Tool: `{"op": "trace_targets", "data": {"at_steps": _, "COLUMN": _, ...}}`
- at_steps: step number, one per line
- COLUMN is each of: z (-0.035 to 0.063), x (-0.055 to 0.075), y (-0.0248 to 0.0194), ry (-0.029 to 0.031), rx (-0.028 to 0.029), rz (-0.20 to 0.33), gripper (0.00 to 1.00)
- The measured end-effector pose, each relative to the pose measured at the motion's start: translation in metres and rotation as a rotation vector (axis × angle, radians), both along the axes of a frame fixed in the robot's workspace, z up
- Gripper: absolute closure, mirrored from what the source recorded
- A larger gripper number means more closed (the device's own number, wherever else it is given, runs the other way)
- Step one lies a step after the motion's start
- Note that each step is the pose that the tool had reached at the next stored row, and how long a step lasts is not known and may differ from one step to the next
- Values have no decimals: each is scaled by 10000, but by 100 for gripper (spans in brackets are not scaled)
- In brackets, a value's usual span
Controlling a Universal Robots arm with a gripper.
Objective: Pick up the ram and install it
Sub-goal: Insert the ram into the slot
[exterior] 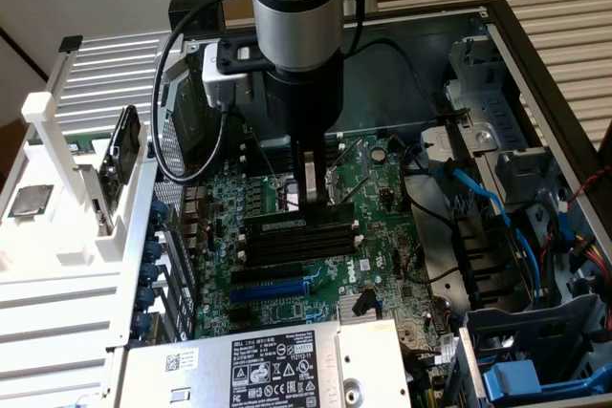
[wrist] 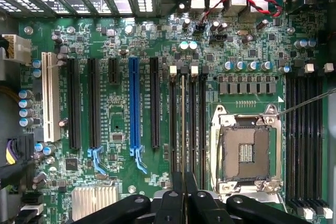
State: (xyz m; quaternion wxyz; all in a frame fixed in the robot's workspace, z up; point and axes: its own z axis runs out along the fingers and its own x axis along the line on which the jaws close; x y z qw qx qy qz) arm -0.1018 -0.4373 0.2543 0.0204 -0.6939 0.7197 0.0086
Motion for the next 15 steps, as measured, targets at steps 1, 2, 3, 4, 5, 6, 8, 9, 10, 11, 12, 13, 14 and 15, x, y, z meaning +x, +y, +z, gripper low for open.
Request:
{"op": "trace_targets", "data": {"at_steps": 1, "z": 0, "x": 0, "y": -6, "ry": -1, "rx": 14, "rz": 2, "gripper": 88}}
{"op": "trace_targets", "data": {"at_steps": 2, "z": -1, "x": 0, "y": -12, "ry": -1, "rx": 40, "rz": 2, "gripper": 88}}
{"op": "trace_targets", "data": {"at_steps": 3, "z": -1, "x": 0, "y": -19, "ry": 0, "rx": 66, "rz": 3, "gripper": 88}}
{"op": "trace_targets", "data": {"at_steps": 4, "z": -3, "x": 0, "y": -30, "ry": -1, "rx": 102, "rz": 4, "gripper": 88}}
{"op": "trace_targets", "data": {"at_steps": 5, "z": -4, "x": 0, "y": -36, "ry": -1, "rx": 128, "rz": 5, "gripper": 88}}
{"op": "trace_targets", "data": {"at_steps": 6, "z": -5, "x": 0, "y": -42, "ry": 0, "rx": 150, "rz": 6, "gripper": 88}}
{"op": "trace_targets", "data": {"at_steps": 8, "z": -10, "x": 0, "y": -63, "ry": 0, "rx": 206, "rz": 8, "gripper": 88}}
{"op": "trace_targets", "data": {"at_steps": 9, "z": -12, "x": 0, "y": -73, "ry": 0, "rx": 225, "rz": 8, "gripper": 88}}
{"op": "trace_targets", "data": {"at_steps": 10, "z": -14, "x": 0, "y": -79, "ry": 0, "rx": 236, "rz": 8, "gripper": 88}}
{"op": "trace_targets", "data": {"at_steps": 11, "z": -17, "x": 0, "y": -83, "ry": 0, "rx": 244, "rz": 9, "gripper": 88}}
{"op": "trace_targets", "data": {"at_steps": 12, "z": -21, "x": -1, "y": -83, "ry": -1, "rx": 250, "rz": 8, "gripper": 88}}
{"op": "trace_targets", "data": {"at_steps": 13, "z": -26, "x": 0, "y": -85, "ry": 1, "rx": 252, "rz": 8, "gripper": 88}}
{"op": "trace_targets", "data": {"at_steps": 14, "z": -31, "x": 0, "y": -87, "ry": 2, "rx": 256, "rz": 10, "gripper": 88}}
{"op": "trace_targets", "data": {"at_steps": 15, "z": -40, "x": 0, "y": -90, "ry": 1, "rx": 265, "rz": 12, "gripper": 88}}
